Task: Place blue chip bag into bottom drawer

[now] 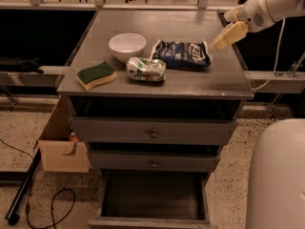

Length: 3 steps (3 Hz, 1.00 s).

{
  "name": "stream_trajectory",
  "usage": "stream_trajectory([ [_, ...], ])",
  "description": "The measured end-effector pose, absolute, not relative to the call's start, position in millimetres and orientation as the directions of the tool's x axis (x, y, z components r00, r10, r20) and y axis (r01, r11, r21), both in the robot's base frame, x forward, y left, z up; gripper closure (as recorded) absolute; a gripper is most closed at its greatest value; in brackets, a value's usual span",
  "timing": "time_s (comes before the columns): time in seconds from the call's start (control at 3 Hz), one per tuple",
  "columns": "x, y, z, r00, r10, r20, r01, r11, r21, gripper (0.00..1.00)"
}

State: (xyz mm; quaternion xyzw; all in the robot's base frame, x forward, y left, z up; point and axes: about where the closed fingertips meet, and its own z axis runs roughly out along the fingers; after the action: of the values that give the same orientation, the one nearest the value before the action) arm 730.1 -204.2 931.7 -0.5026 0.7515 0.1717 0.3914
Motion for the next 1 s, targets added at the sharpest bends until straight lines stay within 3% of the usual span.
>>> stream_trajectory([
  [1.0, 772, -206, 885, -0.269, -0.563, -0.781, -0.853, 0.516, -0.078, 0.00],
])
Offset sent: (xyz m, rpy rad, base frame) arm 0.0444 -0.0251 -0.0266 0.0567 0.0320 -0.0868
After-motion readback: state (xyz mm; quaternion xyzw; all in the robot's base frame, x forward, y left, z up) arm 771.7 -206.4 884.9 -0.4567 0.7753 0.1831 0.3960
